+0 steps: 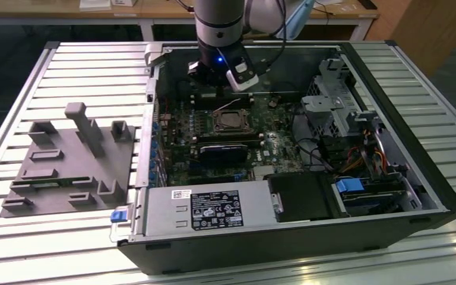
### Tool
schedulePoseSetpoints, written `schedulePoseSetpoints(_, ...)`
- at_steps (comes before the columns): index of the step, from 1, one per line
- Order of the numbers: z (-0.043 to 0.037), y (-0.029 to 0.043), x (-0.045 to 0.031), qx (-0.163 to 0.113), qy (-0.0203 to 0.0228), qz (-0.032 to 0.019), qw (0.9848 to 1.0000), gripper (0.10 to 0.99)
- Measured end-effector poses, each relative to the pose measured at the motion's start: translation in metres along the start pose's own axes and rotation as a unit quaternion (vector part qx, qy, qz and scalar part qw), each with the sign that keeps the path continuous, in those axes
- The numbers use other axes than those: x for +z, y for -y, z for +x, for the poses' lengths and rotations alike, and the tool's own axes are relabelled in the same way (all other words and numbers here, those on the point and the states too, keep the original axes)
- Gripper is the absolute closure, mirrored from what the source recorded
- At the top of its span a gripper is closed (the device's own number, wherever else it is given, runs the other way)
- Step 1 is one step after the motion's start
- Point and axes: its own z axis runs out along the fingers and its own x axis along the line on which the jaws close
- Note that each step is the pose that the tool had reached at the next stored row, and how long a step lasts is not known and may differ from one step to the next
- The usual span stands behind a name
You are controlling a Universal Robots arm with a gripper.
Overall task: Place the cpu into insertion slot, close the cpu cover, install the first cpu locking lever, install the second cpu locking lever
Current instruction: 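Install the first cpu locking lever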
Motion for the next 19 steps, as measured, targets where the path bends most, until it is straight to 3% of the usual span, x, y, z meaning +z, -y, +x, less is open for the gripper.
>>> schedulePoseSetpoints(4, -0.0002, -0.0001, 0.0001, 0.000, 0.0001, -0.0001, 1.0000, 0.984)
schedulePoseSetpoints(6, -0.0002, 0.0001, 0.0008, -0.001, 0.0032, -0.0002, 1.0000, 0.984)
schedulePoseSetpoints(15, 0.0007, 0.0017, 0.0062, -0.009, 0.0346, -0.0026, 0.9994, 0.984)
schedulePoseSetpoints(19, 0.0010, 0.0026, 0.0095, -0.012, 0.0439, -0.0003, 0.9990, 0.984)
